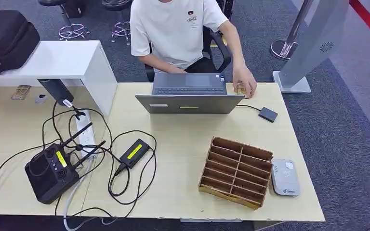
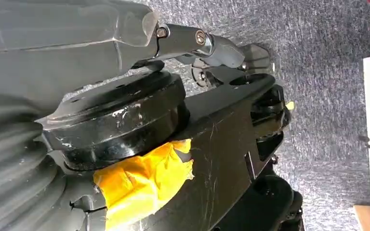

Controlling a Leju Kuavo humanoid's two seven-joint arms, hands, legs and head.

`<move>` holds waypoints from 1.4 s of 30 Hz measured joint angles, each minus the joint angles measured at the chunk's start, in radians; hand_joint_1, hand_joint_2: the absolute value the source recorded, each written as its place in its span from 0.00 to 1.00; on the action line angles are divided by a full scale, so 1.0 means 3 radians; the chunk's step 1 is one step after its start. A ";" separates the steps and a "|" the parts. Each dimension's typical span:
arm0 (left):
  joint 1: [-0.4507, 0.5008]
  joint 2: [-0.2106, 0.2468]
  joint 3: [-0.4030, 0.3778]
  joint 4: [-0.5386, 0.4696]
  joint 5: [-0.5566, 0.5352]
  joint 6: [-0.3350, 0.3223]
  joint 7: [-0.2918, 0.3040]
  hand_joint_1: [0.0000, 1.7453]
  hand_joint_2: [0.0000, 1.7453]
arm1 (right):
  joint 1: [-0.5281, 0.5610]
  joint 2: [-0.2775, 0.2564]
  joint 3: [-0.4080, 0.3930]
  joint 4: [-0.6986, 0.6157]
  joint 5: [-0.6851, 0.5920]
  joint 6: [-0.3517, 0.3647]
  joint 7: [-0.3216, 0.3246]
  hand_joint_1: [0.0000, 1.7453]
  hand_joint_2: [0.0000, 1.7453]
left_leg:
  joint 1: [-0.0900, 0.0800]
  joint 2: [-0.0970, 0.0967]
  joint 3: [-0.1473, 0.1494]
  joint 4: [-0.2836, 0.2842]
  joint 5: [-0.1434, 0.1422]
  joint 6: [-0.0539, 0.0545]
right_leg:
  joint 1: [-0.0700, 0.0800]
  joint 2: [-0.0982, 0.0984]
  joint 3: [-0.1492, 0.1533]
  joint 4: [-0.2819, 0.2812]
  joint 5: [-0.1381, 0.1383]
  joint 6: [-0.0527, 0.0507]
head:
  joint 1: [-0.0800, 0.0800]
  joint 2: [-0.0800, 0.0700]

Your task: Pass the card to the sensor for recognition and then transmit it.

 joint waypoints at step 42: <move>-0.0064 -0.0095 0.0075 0.0000 0.0004 0.0310 0.0551 0.00 1.00 | -0.0227 0.3028 -0.0832 0.0504 -0.0469 0.0801 0.0211 0.00 0.00 | 0.0008 0.0019 0.0013 -0.0010 0.0007 -0.0026 | 0.0006 0.0014 0.0002 0.0018 -0.0005 -0.0017 | -0.0001 0.0000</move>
